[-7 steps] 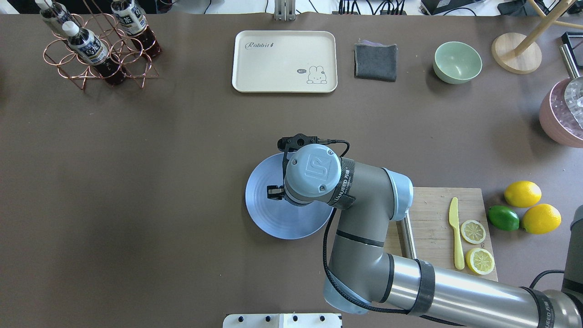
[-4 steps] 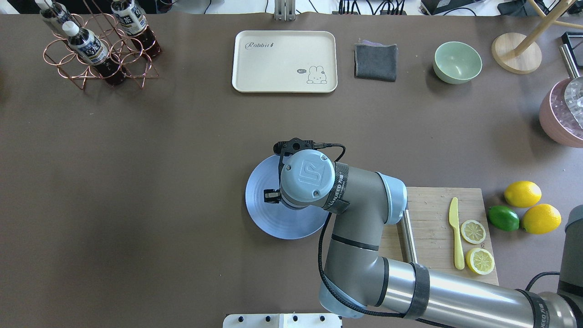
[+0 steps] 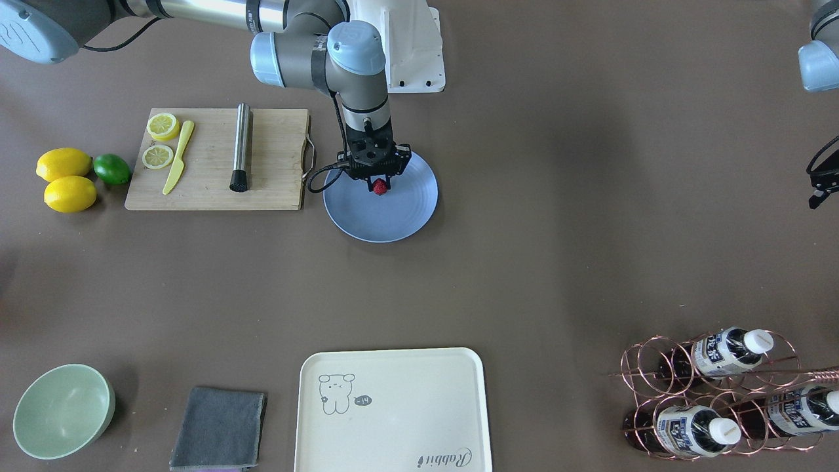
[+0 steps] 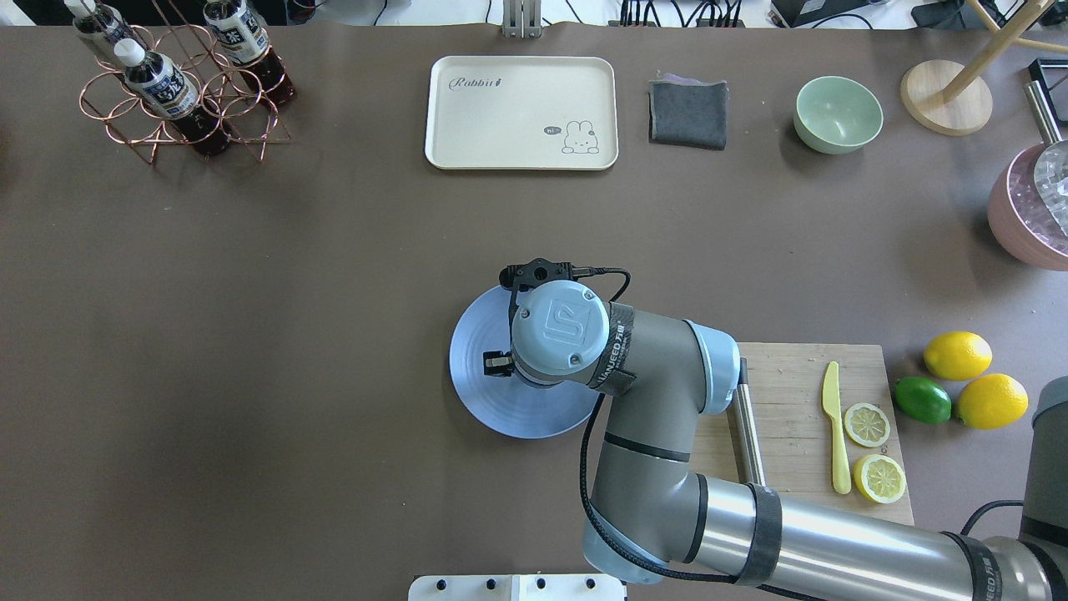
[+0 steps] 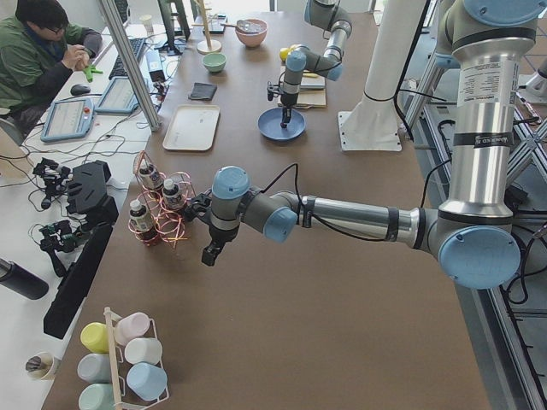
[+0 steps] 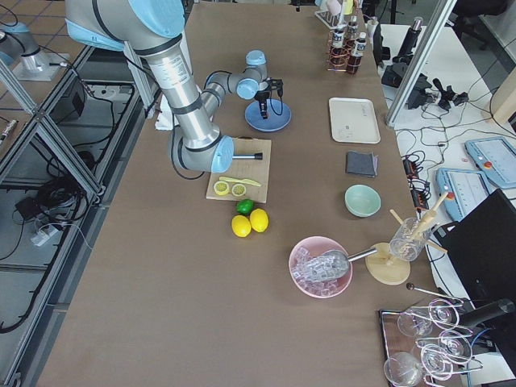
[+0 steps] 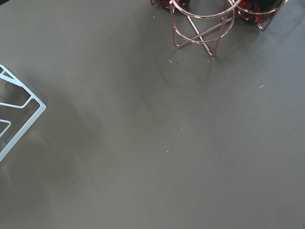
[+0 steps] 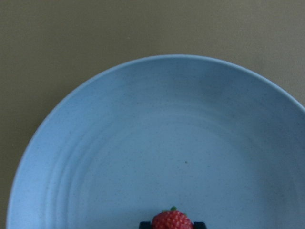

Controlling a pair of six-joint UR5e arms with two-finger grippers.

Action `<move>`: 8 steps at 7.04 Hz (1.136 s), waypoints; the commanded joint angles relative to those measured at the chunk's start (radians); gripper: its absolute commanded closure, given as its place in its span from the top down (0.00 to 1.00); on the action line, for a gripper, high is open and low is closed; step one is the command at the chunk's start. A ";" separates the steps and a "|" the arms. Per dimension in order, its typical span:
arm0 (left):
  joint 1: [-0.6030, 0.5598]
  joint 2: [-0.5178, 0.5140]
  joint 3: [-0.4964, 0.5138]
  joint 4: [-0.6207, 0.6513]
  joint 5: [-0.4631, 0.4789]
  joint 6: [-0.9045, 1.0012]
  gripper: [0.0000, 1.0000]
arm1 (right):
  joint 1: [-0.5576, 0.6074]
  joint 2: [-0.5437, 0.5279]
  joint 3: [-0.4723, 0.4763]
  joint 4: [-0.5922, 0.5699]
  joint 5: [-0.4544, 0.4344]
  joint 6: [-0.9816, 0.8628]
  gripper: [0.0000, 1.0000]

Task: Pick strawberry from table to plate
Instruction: 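Open the right gripper to drop the strawberry onto the plate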

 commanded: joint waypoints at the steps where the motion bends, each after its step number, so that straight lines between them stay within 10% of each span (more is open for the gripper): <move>1: 0.000 -0.002 0.004 -0.001 -0.001 0.000 0.98 | 0.010 0.009 -0.002 -0.004 0.002 0.004 1.00; 4: -0.021 -0.002 0.004 0.001 -0.001 0.002 0.98 | 0.151 -0.007 0.197 -0.221 0.160 -0.016 1.00; 6: -0.046 0.030 0.006 0.001 -0.002 0.020 0.98 | 0.366 -0.242 0.441 -0.332 0.310 -0.284 1.00; 8: -0.144 0.023 0.008 0.146 -0.002 0.235 0.98 | 0.622 -0.479 0.461 -0.317 0.441 -0.656 1.00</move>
